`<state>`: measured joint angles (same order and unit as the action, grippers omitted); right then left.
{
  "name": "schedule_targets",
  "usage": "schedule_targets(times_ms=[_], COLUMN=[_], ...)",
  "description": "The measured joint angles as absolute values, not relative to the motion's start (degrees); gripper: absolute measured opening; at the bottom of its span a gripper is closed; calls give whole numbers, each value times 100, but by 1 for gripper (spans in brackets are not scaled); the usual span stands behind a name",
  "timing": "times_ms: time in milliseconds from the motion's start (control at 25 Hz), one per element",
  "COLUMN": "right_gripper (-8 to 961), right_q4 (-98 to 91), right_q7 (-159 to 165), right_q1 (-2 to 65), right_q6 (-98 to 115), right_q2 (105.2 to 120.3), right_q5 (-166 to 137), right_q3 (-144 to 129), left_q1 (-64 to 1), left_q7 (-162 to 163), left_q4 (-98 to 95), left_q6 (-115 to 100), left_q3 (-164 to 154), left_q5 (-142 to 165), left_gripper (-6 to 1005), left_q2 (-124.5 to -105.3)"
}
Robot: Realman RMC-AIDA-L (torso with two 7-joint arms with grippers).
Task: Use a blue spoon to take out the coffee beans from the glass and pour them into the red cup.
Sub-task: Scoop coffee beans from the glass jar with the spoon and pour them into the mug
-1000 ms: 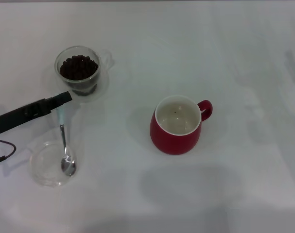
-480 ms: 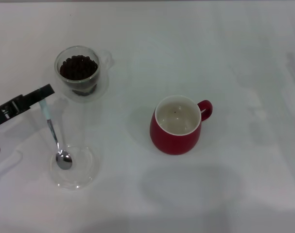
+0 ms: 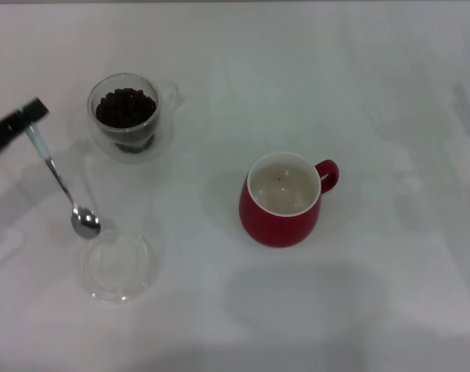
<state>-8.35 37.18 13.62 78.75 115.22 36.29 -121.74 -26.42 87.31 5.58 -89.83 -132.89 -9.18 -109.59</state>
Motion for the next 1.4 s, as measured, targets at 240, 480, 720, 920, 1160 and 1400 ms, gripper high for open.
schedule_targets(times_ms=[240,480,720,920,1160,1400], right_gripper=[832,832,832,832,832,832], right_q4=[-836,-836,-831,-824,-813,-807], right_q7=[3718,3718,3720,3751,3840,3841], right_q1=[1354,1353,1353,1346,1331,1325], right_q6=[7882,7882,7877,7871,7789,7623], right_q2=[11523,11523,11531,11531,11532,11531], right_q5=[3611,3604,3603,3603,3631,3644], right_q3=[-12183,-12183,-12181,-12181,-12181,-12179], left_q1=[-2749,-3157,-3671,-3904,-3995,-4055], left_q7=[8527,8249,7589,7207,6880,6606], left_q4=[546,593,615,593,565,562], left_q6=[-9220,-9149,-8602,-8087,-7820,-7469], left_q3=[-13289,-13290,-13307,-13361,-13430,-13663], left_q5=[-2116,-2890,-3197,-3157,-3104,-2936], left_gripper=[136,136,137,137,137,137], left_q2=[-10939,-10879,-10890,-10972,-11110,-11321])
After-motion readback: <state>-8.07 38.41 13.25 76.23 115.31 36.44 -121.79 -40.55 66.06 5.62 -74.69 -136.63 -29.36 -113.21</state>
